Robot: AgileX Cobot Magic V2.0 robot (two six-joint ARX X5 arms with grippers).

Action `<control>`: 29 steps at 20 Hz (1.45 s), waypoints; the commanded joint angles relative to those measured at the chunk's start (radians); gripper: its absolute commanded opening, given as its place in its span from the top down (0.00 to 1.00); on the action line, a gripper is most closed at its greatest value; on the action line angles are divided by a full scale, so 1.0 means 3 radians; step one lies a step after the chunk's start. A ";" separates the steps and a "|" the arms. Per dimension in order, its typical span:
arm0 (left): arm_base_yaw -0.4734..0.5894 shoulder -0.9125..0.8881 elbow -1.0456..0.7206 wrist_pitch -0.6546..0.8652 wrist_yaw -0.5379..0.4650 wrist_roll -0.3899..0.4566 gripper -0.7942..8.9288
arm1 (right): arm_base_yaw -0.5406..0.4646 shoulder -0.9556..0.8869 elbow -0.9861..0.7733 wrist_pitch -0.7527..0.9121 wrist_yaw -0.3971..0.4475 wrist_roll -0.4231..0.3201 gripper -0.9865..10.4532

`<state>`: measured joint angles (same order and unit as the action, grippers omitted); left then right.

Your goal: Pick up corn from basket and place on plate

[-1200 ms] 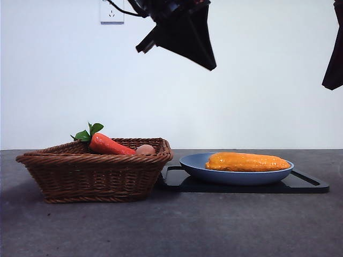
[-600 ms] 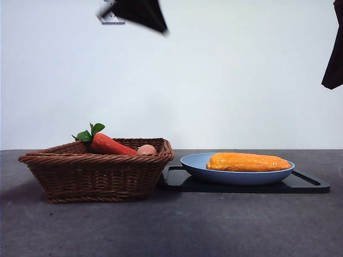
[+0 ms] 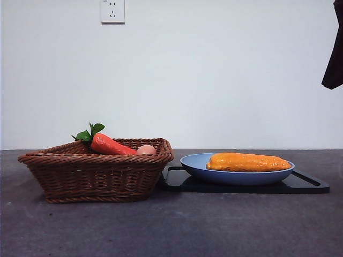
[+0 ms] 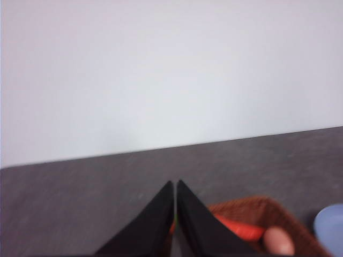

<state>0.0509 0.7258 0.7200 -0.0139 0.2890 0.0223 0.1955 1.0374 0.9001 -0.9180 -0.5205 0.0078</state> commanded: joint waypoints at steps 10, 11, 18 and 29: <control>0.0145 -0.1577 -0.1835 0.0112 -0.0504 -0.0117 0.91 | 0.0009 0.0019 0.0034 0.0019 -0.0008 0.0022 0.91; 0.0145 -0.1665 -0.1923 0.0092 -0.0547 -0.0140 0.91 | 0.0009 0.0019 0.0034 0.0019 -0.0008 0.0022 0.91; 0.0145 -0.2104 -0.2319 -0.0111 -0.0594 -0.0272 0.91 | 0.0009 0.0019 0.0034 0.0019 -0.0008 0.0022 0.91; 0.0145 -0.2405 -0.2388 -0.0552 -0.0605 -0.0314 0.91 | 0.0008 0.0019 0.0034 0.0020 -0.0006 0.0022 0.91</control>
<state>0.0933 0.0036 0.0311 -0.1745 0.1081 -0.0696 0.1955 1.0367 0.9001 -0.9161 -0.5205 0.0078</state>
